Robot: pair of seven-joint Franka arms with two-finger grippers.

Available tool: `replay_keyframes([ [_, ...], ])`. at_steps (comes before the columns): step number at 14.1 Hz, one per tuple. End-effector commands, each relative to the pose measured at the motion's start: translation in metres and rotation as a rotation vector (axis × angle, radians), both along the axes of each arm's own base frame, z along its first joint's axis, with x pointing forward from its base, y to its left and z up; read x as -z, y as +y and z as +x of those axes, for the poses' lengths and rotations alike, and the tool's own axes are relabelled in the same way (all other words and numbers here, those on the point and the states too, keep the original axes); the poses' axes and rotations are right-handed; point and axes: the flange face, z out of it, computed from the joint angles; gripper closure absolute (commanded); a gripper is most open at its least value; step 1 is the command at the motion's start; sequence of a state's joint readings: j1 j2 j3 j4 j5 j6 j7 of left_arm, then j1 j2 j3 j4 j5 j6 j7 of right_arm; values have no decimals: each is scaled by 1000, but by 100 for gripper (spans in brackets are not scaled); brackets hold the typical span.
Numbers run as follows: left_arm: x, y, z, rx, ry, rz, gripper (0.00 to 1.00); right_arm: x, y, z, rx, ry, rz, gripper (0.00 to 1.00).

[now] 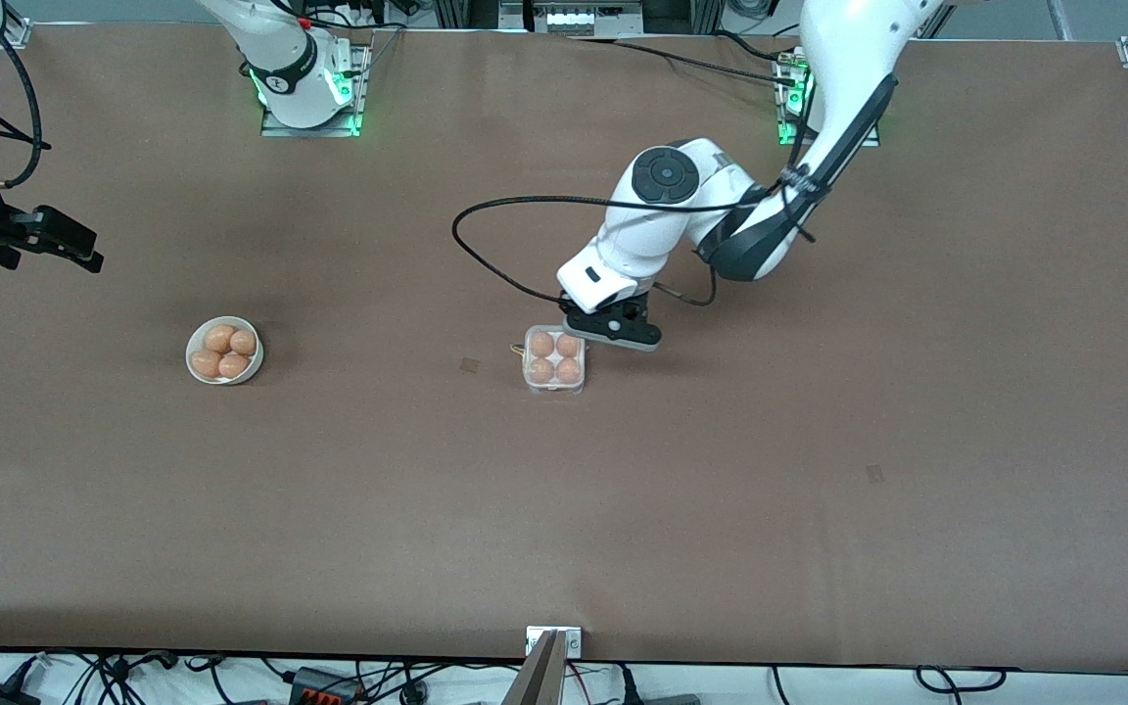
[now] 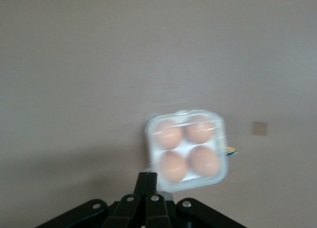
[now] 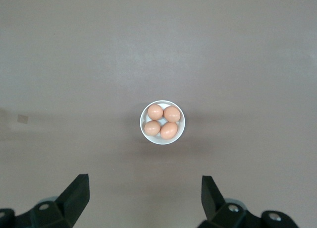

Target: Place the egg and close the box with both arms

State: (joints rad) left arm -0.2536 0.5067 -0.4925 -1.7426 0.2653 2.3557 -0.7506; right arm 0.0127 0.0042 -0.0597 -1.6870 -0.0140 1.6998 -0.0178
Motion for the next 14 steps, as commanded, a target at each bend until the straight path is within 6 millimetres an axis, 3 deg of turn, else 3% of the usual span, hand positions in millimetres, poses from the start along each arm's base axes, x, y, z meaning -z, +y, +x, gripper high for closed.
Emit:
replay_keyframes([
  [1, -49, 24, -14, 13, 21, 145, 99, -5, 2, -7, -10, 3, -7, 0],
  [4, -100, 67, 5, 81, 112, 276, 99, -4, 3, -8, -11, 10, -5, 0],
  [5, -128, 91, 21, 104, 143, 304, 99, -3, 3, -9, -11, 18, -4, 0],
  [7, -166, 129, 36, 123, 213, 326, 99, -3, 1, -9, -9, 23, -4, 0],
  [11, -211, 220, 64, 67, 327, 216, 99, -3, 1, -10, -14, 26, -5, 0],
  [13, -240, 252, 60, 125, 304, 169, 96, -3, 1, -10, -14, 26, -5, 0],
  [14, -247, 281, 62, 114, 294, 174, 91, -3, 1, -10, -12, 27, -5, 0],
])
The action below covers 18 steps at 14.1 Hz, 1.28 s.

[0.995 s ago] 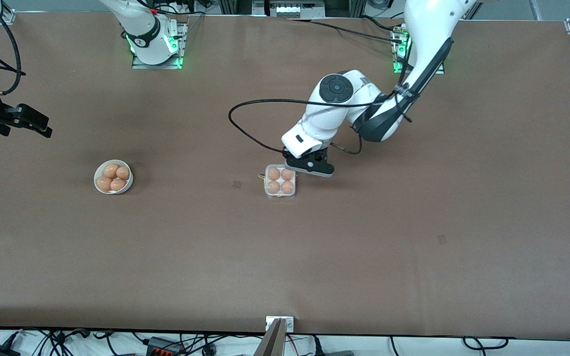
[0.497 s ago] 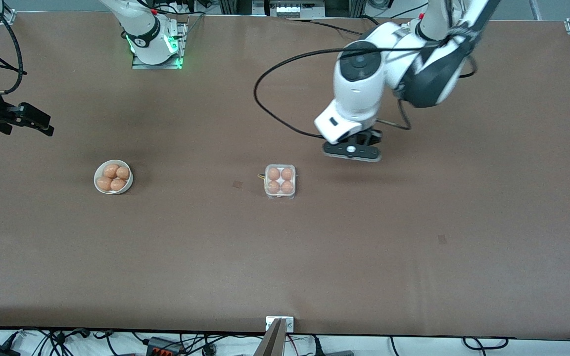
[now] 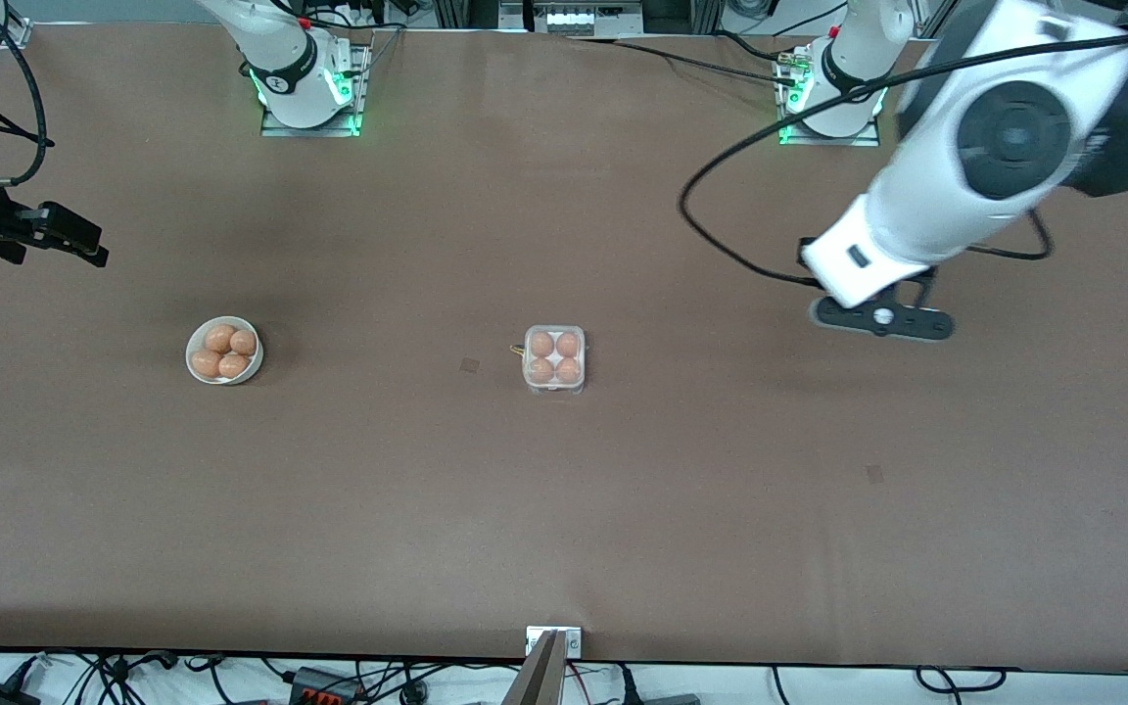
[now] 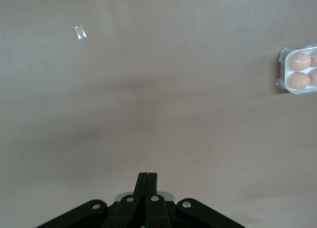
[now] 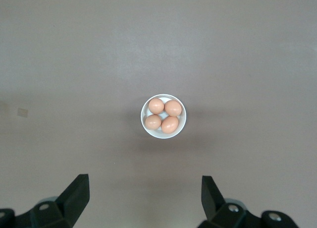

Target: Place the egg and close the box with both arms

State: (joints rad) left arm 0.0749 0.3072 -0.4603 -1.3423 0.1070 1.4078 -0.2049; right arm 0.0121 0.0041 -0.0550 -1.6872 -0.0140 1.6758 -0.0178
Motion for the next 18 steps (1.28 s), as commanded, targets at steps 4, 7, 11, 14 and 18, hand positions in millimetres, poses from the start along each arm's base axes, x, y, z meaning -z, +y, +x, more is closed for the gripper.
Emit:
replay_keyframes([
  [4, -39, 90, -50, 44, 4, -52, 38, -4, -2, -8, -9, 11, -6, 0],
  [7, -52, 107, -80, 5, -65, -108, 0, -5, -2, -8, -9, 8, -6, 0],
  [11, -56, 119, -76, -17, -183, -127, 0, -10, -1, -9, -12, -7, -10, 0],
  [14, -49, 121, -58, -36, -247, -121, 0, -10, -1, -9, -14, -9, -11, 0],
  [18, -47, 127, -47, -10, -249, -16, 0, -10, -2, -10, -11, -3, -11, 0],
])
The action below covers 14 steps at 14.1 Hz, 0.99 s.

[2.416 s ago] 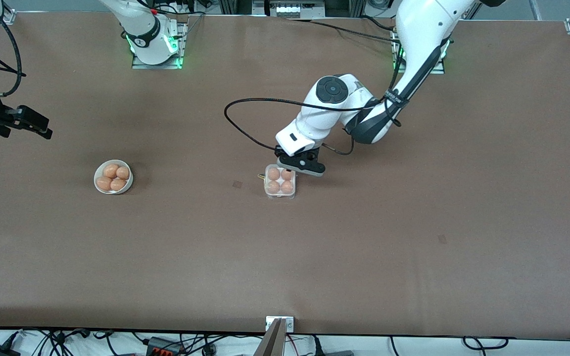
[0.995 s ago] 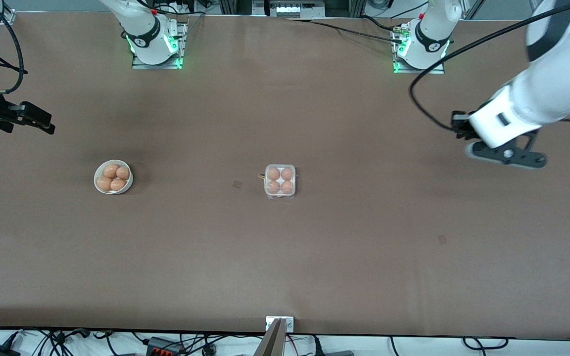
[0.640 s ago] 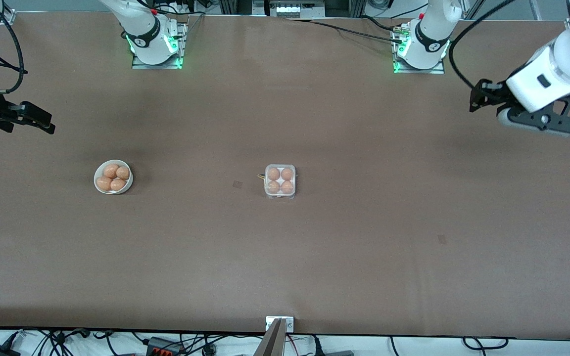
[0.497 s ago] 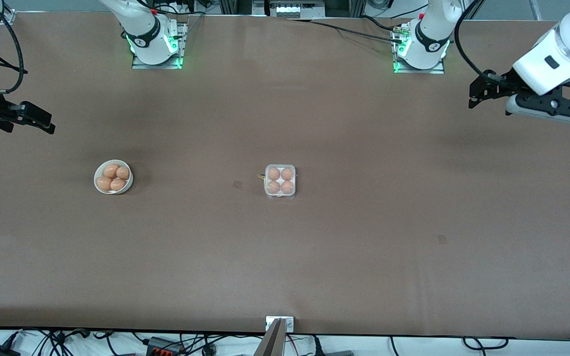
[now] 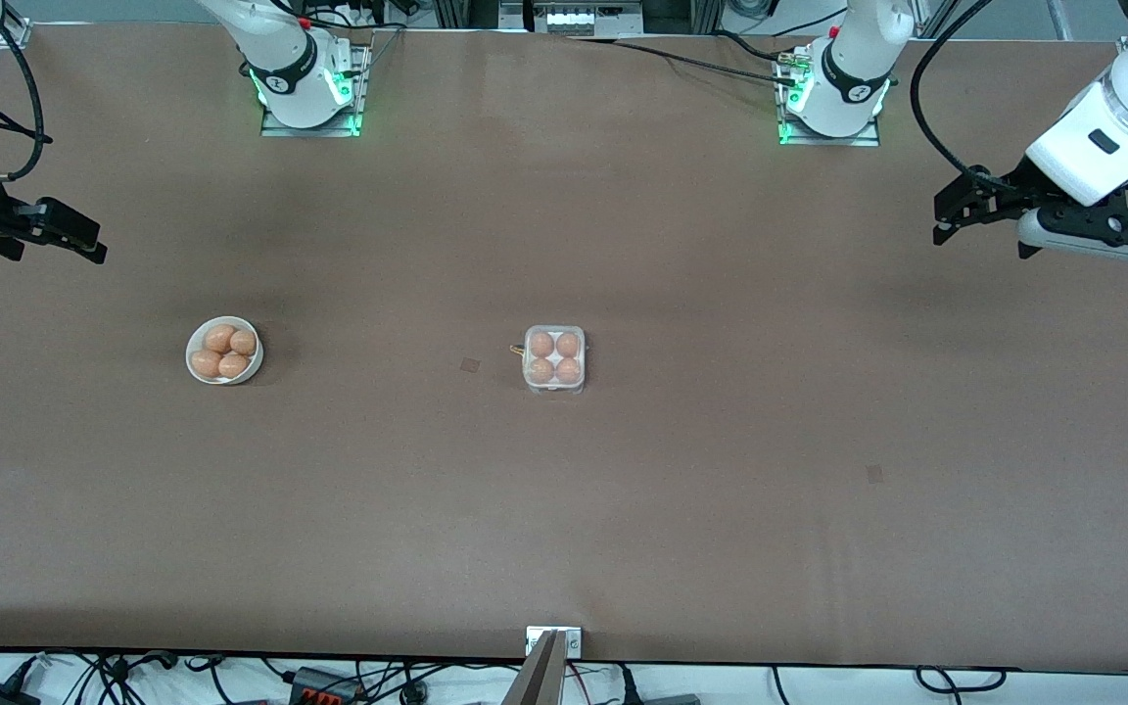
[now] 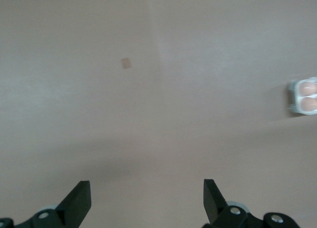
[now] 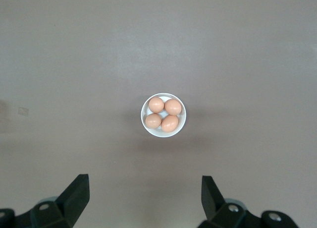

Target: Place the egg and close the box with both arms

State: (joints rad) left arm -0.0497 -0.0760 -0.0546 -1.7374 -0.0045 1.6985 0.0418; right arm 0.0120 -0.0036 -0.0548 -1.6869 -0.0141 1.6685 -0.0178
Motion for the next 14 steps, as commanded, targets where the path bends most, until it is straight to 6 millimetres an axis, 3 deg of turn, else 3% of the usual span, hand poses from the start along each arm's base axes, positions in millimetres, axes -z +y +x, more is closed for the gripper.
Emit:
replay_keyframes([
  [1, -2, 2, 6, 8, -4, 40, 0, -6, -2, -7, -11, -5, -10, 0],
  [3, -2, 9, 2, -6, 32, 34, 0, -6, -2, -7, -9, -3, -10, 0],
  [14, -11, 1, -2, 11, 41, 35, 0, -5, 0, -7, -9, 2, -6, 0],
])
